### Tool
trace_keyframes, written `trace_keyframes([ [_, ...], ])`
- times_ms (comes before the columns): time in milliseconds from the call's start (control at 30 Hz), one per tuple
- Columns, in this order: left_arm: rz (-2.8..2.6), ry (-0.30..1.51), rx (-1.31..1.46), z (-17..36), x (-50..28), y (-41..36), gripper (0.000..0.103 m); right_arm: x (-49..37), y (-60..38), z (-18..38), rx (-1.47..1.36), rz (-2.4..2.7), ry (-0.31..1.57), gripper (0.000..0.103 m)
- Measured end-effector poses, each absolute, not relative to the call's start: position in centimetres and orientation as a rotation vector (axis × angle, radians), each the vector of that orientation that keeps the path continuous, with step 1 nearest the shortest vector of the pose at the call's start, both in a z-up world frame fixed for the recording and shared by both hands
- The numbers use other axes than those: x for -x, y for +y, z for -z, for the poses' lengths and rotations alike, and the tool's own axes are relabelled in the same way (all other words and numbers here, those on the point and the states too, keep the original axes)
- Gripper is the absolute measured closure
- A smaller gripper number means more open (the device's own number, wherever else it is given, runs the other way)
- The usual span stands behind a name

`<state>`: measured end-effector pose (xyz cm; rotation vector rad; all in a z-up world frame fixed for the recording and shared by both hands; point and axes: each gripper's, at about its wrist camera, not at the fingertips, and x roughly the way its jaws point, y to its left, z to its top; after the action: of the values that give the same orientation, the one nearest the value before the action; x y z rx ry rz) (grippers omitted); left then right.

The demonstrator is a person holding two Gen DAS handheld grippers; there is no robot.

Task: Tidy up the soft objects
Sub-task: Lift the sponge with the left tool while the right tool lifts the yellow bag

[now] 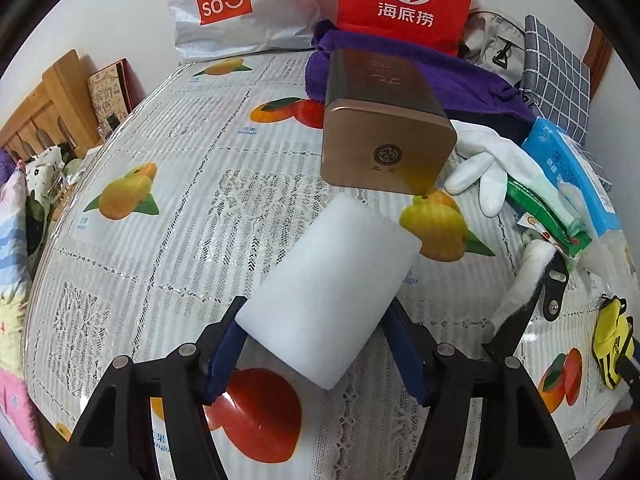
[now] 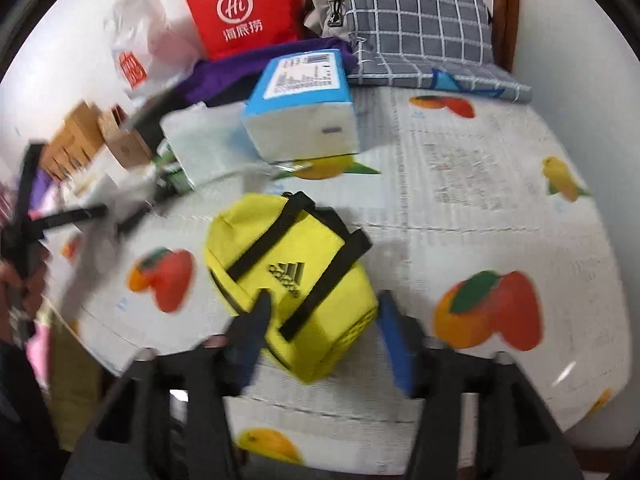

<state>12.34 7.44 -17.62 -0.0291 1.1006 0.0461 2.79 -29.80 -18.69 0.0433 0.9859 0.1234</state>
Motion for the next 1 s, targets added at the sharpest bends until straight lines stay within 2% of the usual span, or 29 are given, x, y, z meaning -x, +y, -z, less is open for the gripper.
trace_keyframes([
  [100,-0.042,1.102,0.023,17.6,-12.4,7.4,0.038,-2.7,-29.4,18.3,0.031,-0.15,0.941,0.014],
  [233,-0.025,1.097,0.035,17.6,-12.4,7.3,0.037,-3.3,-27.9,18.3,0.151,-0.24,0.849,0.006],
  [500,-0.018,1.081,0.033,17.8,-12.6,7.1,0.032,-4.7,-25.3,20.5,0.229,-0.293,0.875,0.007],
  [567,-0.026,1.072,0.038,17.8,-12.8,7.0,0.032,-5.1,-25.4,20.7,0.187,-0.275,0.875,0.012],
  [600,-0.026,1.067,0.038,17.8,-12.8,7.0,0.034,-5.2,-25.6,20.7,0.15,-0.276,0.877,0.018],
  [633,-0.023,1.06,0.04,17.7,-12.8,6.9,0.042,-5.2,-25.7,20.7,0.138,-0.264,0.876,0.02],
  [733,-0.001,1.055,0.06,17.3,-12.7,7.1,0.043,-5.0,-25.6,20.5,0.136,-0.239,0.869,0.027],
  [1000,-0.002,1.024,0.053,14.8,-12.7,7.3,0.043,-4.7,-26.2,17.2,0.07,-0.241,0.848,0.029],
])
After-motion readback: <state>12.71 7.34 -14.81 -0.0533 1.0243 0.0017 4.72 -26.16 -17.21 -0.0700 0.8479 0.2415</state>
